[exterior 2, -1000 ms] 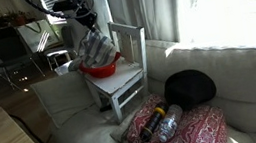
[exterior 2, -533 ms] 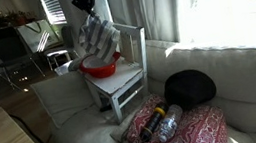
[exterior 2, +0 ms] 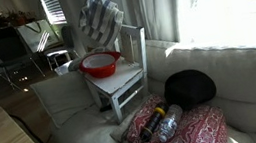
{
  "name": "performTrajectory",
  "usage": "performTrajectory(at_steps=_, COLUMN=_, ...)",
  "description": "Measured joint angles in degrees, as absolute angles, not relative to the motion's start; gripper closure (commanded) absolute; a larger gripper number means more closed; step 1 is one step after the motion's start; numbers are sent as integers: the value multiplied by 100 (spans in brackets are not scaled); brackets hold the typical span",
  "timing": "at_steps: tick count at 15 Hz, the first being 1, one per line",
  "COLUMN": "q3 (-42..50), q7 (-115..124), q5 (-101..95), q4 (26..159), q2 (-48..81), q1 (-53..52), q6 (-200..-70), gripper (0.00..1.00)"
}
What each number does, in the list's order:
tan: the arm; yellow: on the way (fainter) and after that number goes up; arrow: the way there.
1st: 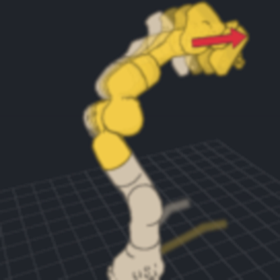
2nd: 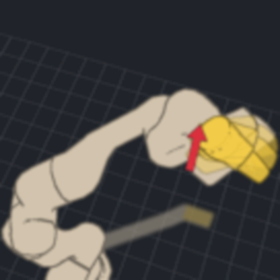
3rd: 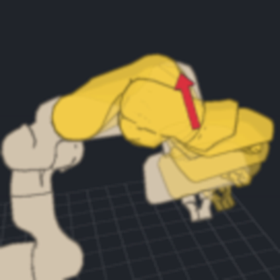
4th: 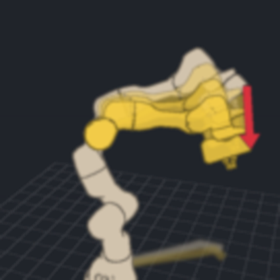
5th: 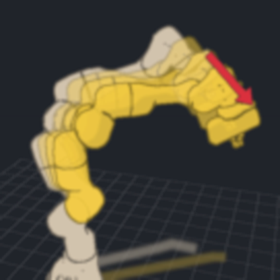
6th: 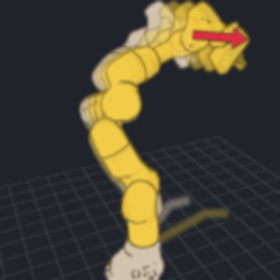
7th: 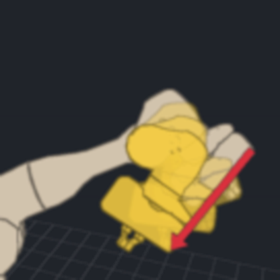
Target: Put the striped towel on the backrest of the chair then turn the red hat upright
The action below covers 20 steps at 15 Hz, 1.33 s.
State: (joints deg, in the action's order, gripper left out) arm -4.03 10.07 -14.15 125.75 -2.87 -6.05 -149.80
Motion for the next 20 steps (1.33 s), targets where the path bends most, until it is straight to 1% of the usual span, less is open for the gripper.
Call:
performTrajectory(at_steps=9, q3=-401, q7=1719, q5=-1978, q4=12077, q2=-84, q1=-346, q6=-15072, gripper=99)
performTrajectory(at_steps=20, q3=-307, q7=4037, q5=-4055, q4=11062, q2=1402, q1=-416, q6=-15103, gripper=99)
